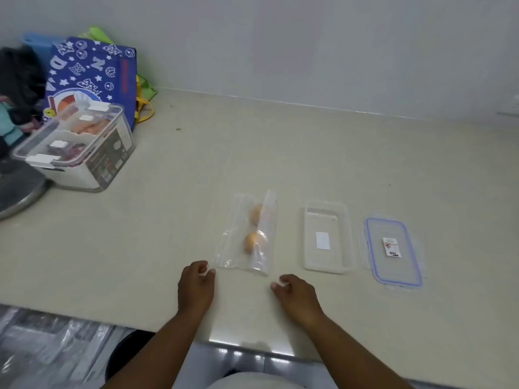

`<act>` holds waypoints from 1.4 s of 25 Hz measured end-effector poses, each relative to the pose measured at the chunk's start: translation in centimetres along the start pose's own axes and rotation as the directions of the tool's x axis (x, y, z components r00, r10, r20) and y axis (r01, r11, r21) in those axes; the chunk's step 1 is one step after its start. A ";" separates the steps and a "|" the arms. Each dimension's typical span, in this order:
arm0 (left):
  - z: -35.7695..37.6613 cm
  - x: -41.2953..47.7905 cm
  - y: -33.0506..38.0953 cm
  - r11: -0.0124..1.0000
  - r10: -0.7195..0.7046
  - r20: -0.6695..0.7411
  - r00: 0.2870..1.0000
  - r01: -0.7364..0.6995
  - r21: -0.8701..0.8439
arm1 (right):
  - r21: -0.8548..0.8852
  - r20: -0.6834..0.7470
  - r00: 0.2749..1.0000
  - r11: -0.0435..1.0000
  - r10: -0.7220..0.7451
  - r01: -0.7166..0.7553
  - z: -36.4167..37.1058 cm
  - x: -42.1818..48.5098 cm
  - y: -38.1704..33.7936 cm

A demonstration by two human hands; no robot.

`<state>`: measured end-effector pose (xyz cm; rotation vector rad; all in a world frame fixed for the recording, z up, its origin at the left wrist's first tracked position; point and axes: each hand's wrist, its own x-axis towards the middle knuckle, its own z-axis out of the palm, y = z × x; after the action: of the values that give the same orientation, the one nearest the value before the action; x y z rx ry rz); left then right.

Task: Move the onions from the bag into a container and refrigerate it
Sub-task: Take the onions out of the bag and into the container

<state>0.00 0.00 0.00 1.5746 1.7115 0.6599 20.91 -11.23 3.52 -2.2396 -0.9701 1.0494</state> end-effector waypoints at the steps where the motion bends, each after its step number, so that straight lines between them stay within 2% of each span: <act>1: 0.0 1.0 0.3 0.994 -0.082 0.023 0.996 0.084 -0.073 | 0.140 0.040 0.996 0.986 0.081 -0.086 0.5 1.3 -1.2; 2: -0.3 1.5 1.0 0.978 -0.164 0.080 0.983 0.173 -0.119 | 0.224 0.087 0.986 0.962 0.141 -0.158 0.7 1.9 -2.4; 4: -0.5 3.1 1.9 0.958 -0.250 0.178 0.952 0.270 -0.098 | 0.281 0.095 0.977 0.936 0.191 -0.210 0.9 3.5 -4.7; 10: -0.7 5.9 3.7 0.976 -0.218 0.329 0.919 0.205 0.074 | 0.271 0.037 0.971 0.933 0.235 -0.236 1.8 2.1 -3.9; 12: -0.5 6.4 4.4 0.970 -0.217 0.421 0.881 0.244 -0.010 | 0.298 0.043 0.967 0.921 0.250 -0.251 1.7 0.5 -2.8; 14: -0.5 6.7 4.9 0.930 -0.231 0.524 0.820 0.344 -0.128 | 0.299 0.041 0.958 0.911 0.285 -0.284 1.8 -1.3 -1.5; 17: -0.5 6.3 5.2 0.913 -0.196 0.650 0.735 0.379 -0.153 | 0.320 0.046 0.937 0.883 0.347 -0.343 2.0 -3.5 -0.3; 18: -0.5 6.1 5.2 0.914 -0.180 0.684 0.707 0.378 -0.150 | 0.293 0.037 0.935 0.891 0.354 -0.348 2.1 -3.9 -0.1; 20: -0.7 5.7 5.3 0.911 -0.154 0.721 0.676 0.379 -0.161 | 0.061 -0.022 0.954 0.953 0.300 -0.298 1.9 -4.1 0.3; 22: -0.8 5.3 5.9 0.926 -0.123 0.725 0.677 0.341 -0.162 | -0.134 -0.161 0.969 0.969 0.186 -0.209 1.7 -4.4 0.1; 24: -0.7 4.7 6.9 0.949 -0.066 0.714 0.697 0.264 -0.171 | -0.154 -0.300 0.954 0.985 0.024 -0.073 1.4 -4.6 -0.4; 26: -0.5 4.0 8.1 0.955 0.001 0.694 0.720 0.205 -0.214 | -0.081 -0.334 0.937 0.994 -0.102 0.079 0.7 -4.2 -1.8; 27: -0.3 3.5 8.7 0.953 0.029 0.687 0.726 0.187 -0.238 | 0.008 -0.321 0.941 0.993 -0.109 0.117 0.3 -3.7 -2.9; 30: 0.2 1.7 10.1 0.942 0.079 0.698 0.712 0.175 -0.286 | 0.374 -0.190 0.982 0.925 0.001 0.072 -1.3 -2.1 -6.0; 31: 0.4 1.1 10.5 0.937 0.091 0.709 0.699 0.181 -0.299 | 0.438 -0.146 0.989 0.898 0.020 0.046 -1.9 -1.6 -6.6; 35: 0.9 -0.4 11.2 0.919 0.113 0.727 0.677 0.208 -0.336 | 0.414 -0.045 0.999 0.910 0.028 -0.007 -3.9 -0.2 -7.0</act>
<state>7.71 0.94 8.12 1.2383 0.9202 0.2367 21.12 -7.43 10.60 -1.9146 -0.6334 1.0845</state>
